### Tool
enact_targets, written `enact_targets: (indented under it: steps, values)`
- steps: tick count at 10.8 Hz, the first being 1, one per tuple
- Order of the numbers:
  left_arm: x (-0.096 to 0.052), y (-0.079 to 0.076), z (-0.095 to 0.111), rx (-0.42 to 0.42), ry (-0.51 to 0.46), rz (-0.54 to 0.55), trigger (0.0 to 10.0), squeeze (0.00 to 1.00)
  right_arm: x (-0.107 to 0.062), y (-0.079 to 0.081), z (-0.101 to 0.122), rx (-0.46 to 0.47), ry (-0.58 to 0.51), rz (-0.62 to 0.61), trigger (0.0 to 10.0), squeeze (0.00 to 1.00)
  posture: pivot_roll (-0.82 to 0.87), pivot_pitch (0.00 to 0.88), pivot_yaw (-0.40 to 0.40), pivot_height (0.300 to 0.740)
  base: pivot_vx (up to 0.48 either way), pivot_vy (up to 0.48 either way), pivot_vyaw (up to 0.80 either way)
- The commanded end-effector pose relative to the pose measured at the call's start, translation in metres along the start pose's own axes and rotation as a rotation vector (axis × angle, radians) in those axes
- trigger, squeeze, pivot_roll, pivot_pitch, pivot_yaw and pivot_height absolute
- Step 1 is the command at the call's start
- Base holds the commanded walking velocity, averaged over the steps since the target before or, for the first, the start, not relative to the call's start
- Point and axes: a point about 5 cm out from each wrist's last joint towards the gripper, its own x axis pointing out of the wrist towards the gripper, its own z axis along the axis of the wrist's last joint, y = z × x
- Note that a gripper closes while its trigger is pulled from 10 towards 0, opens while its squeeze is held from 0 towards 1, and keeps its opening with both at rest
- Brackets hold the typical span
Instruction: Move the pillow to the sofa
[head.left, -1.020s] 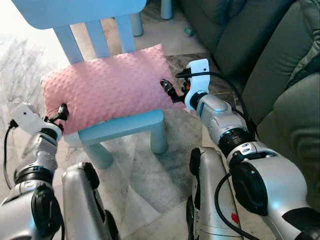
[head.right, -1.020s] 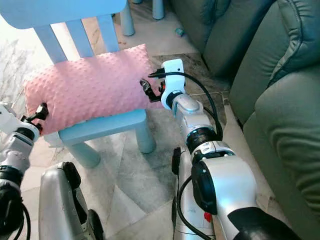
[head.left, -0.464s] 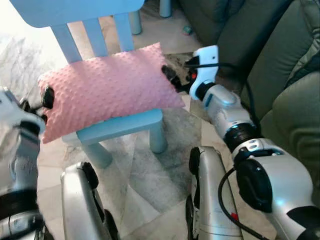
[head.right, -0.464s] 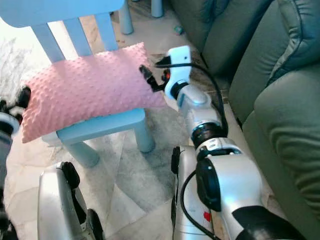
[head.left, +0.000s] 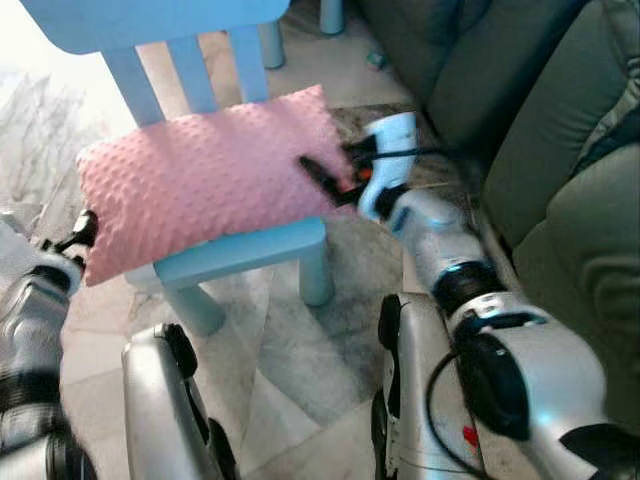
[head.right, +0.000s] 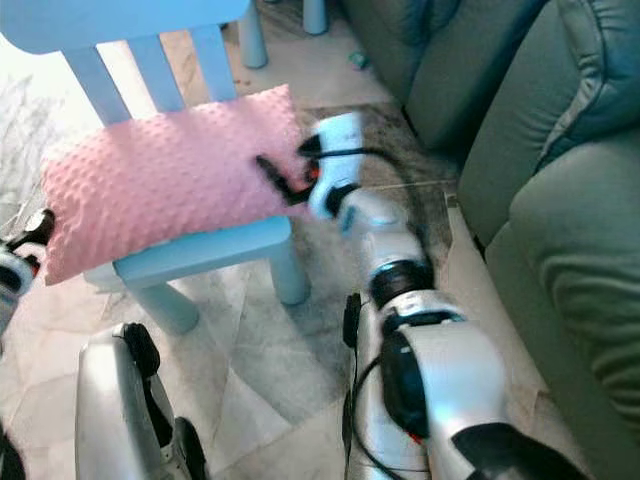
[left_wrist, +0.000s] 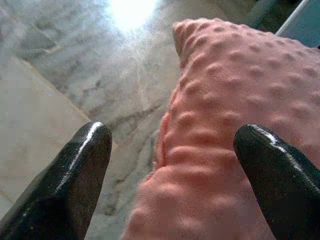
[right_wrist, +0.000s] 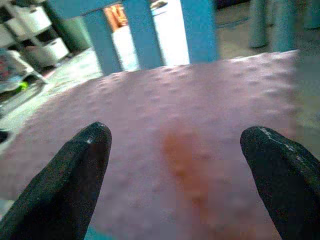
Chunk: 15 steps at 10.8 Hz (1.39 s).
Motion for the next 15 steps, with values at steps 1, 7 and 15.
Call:
enact_targets:
  steps: [1, 7, 15]
  values:
    - [0.002, 0.009, 0.002, -0.003, -0.004, 0.029, 10.0, 0.0, 0.004, 0.004, 0.002, -0.006, 0.004, 0.018, 10.0, 0.0, -0.18, 0.332, -0.024, 0.395, 0.0, 0.0, 0.0]
    - [0.021, -0.033, -0.031, -0.092, 0.117, -0.109, 10.0, 0.0, 0.014, 0.035, -0.04, 0.088, 0.137, -0.033, 10.0, 0.0, -0.18, 0.348, -0.036, 0.395, 0.0, 0.0, 0.0]
    - [0.017, -0.034, -0.051, -0.061, 0.175, -0.145, 0.0, 0.0, 0.022, 0.06, -0.048, 0.168, 0.125, 0.037, 0.0, 0.0, -0.18, 0.357, -0.035, 0.395, 0.0, 0.0, 0.0]
